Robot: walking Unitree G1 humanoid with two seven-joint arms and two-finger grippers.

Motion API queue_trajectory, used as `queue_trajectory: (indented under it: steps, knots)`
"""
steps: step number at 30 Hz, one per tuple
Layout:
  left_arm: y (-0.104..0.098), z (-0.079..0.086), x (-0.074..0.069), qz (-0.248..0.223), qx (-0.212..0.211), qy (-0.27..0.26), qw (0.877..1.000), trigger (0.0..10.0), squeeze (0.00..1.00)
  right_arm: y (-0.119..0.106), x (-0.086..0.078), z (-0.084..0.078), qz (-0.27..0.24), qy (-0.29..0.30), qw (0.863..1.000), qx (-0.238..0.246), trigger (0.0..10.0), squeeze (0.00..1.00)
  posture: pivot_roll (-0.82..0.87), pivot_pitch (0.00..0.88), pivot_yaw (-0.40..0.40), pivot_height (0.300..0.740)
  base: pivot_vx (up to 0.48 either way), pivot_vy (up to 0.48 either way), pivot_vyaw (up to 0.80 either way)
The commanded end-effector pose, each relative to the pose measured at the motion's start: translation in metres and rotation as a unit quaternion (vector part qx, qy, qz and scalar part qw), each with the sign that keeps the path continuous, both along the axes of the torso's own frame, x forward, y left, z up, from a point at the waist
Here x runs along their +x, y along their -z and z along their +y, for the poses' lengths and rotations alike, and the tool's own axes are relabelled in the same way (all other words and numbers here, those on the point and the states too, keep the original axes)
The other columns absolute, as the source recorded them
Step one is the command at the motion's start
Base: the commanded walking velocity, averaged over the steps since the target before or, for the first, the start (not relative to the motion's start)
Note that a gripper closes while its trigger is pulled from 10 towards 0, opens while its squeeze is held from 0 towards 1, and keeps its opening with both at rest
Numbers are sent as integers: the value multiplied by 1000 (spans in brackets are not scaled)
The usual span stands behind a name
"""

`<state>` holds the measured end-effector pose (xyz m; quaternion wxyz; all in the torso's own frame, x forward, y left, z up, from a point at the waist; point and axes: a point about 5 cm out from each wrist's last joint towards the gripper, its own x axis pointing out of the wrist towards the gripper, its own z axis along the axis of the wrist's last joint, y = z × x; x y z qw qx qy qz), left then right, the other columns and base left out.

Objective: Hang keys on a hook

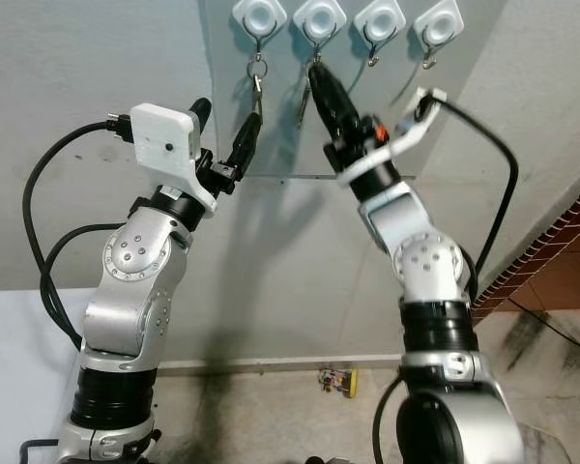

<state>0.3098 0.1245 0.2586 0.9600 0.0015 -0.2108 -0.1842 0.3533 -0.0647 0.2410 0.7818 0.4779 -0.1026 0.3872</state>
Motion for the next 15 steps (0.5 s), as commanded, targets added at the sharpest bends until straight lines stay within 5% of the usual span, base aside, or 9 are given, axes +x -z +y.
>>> queue_trajectory:
  steps: [1,7,15]
  knots:
    - [6,2,0,7,5,-5,1000,10000,0,8,-7,7,-1,-2,1000,-11,10000,1000,-25,104,-40,740,0,0,0]
    - [15,4,0,21,8,-11,1000,10000,0,24,-9,3,13,12,999,-34,10000,1000,-27,100,-38,740,0,0,0]
    - [57,9,3,101,14,-34,994,10000,0,63,-12,-6,47,61,991,-106,10000,1000,-34,87,-31,740,0,0,0]
